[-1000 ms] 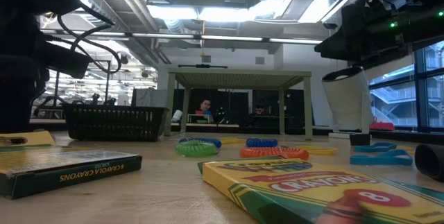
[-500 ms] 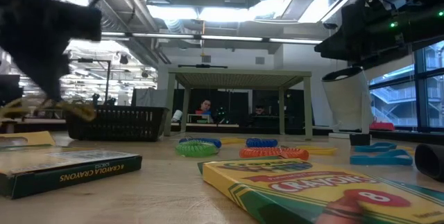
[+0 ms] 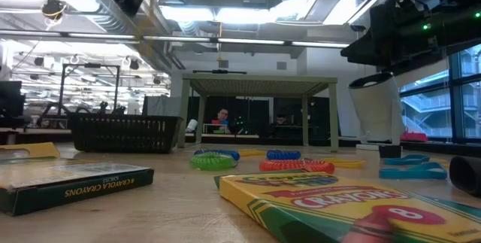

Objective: Pick & Place Office Desk Supplies
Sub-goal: Put the yellow rubber band into the top black bin

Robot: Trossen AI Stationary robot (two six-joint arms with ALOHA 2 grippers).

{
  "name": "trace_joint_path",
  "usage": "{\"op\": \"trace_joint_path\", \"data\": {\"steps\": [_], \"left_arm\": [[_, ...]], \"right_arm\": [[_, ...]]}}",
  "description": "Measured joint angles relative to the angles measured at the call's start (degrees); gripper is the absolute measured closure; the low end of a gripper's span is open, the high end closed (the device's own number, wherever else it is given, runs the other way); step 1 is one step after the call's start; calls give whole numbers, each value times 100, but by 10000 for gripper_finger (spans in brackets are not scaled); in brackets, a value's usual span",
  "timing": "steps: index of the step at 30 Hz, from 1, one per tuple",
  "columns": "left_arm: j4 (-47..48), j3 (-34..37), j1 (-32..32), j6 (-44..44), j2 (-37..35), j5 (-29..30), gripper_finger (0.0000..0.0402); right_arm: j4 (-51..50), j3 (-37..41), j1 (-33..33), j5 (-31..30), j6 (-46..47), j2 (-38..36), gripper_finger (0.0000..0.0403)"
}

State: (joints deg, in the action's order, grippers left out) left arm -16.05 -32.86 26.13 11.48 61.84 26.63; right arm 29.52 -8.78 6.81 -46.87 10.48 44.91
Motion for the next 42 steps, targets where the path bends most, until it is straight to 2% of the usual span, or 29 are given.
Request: {"op": "trace_joint_path", "data": {"steps": [5, 10, 15, 21, 24, 26, 30, 32, 35, 42], "left_arm": [[-1255, -2, 0, -1747, 0, 215, 398], [-2062, -9, 0, -3017, 0, 235, 398], [-2158, -9, 0, -3518, 0, 232, 398], [-1922, -9, 2, -3625, 0, 376, 398], [-1543, -9, 2, -3487, -2, 1204, 398], [-1156, -9, 2, -3316, -2, 2243, 398], [-343, -9, -4, -2739, -2, 4699, 398], [-75, -9, -2, -2462, -3, 5504, 398], [-2, -9, -83, -2373, -4, 5908, 398], [413, -9, -785, -2053, -8, 5917, 398]], "right_arm": [[-1, 0, 0, 0, 219, 0, 223], [0, 0, 0, 0, 258, -2, 223], [0, 0, -1, 0, 481, 0, 223], [0, 0, 0, 0, 560, 0, 223], [0, 0, 0, 0, 560, 0, 223], [0, 0, 0, 0, 560, 0, 223], [0, 0, -1, 0, 560, 0, 223], [0, 0, 0, 0, 560, 0, 223], [0, 0, 0, 0, 560, 0, 223], [0, 0, 0, 0, 557, -1, 223]]}}
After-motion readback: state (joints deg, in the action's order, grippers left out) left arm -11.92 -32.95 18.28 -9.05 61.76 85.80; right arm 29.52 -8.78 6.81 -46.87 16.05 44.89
